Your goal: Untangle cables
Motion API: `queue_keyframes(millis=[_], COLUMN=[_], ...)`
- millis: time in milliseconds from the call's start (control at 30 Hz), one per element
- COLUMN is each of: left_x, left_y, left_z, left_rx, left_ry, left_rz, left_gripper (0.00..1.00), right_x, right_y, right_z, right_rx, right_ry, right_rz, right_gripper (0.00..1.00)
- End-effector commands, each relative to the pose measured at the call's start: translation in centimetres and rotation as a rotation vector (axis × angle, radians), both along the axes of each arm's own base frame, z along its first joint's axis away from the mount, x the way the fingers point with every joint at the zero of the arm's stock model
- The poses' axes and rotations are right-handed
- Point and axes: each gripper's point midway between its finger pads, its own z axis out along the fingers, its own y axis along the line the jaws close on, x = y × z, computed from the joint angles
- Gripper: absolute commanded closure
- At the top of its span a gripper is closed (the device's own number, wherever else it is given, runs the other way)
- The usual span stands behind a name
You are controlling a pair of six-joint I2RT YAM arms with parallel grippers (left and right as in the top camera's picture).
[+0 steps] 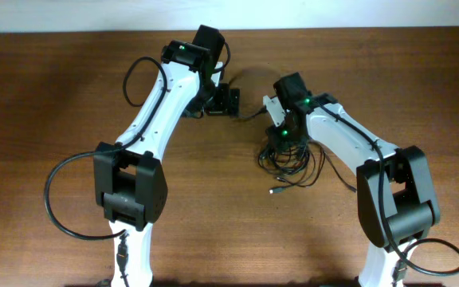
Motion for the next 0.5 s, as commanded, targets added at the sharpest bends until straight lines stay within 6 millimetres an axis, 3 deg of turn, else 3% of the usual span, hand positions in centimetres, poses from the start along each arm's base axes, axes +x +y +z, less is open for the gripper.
queue_keyframes(millis=[0, 167, 367, 400, 433, 467], left_x=[0.2, 0.2, 0.2, 0.2, 0.2, 0.2], left_y=[0.0, 0.0, 0.0, 0.0, 0.0, 0.0], left_z=[1.0, 1.0, 1.0, 1.0, 1.0, 1.0], left_rx=[-0.012, -0.012, -0.012, -0.012, -0.012, -0.012], left_ry=[-0.024, -0.024, -0.024, -0.023, -0.024, -0.024], left_rz=[0.001, 0.001, 0.001, 0.001, 0.001, 0.001], left_gripper=[0.01, 0.01, 0.01, 0.01, 0.01, 0.01], right_x=[-0.7, -1.1, -1.8, -1.8, -1.7, -1.8], right_y=[-0.3, -0.5, -0.8, -0.7, -0.7, -0.6], right_z=[-1.0, -1.1, -1.8, -1.8, -1.8, -1.7], right_rx=[-0.025, -0.03, -0.039, -0.038, -0.038, -0.029], right_ry=[0.034, 0.047, 0.068, 0.066, 0.065, 0.071], right_rz=[0.001, 0.001, 0.001, 0.001, 0.001, -0.003], right_gripper=[0.64, 0.75, 0.76, 0.82, 0.94, 0.96])
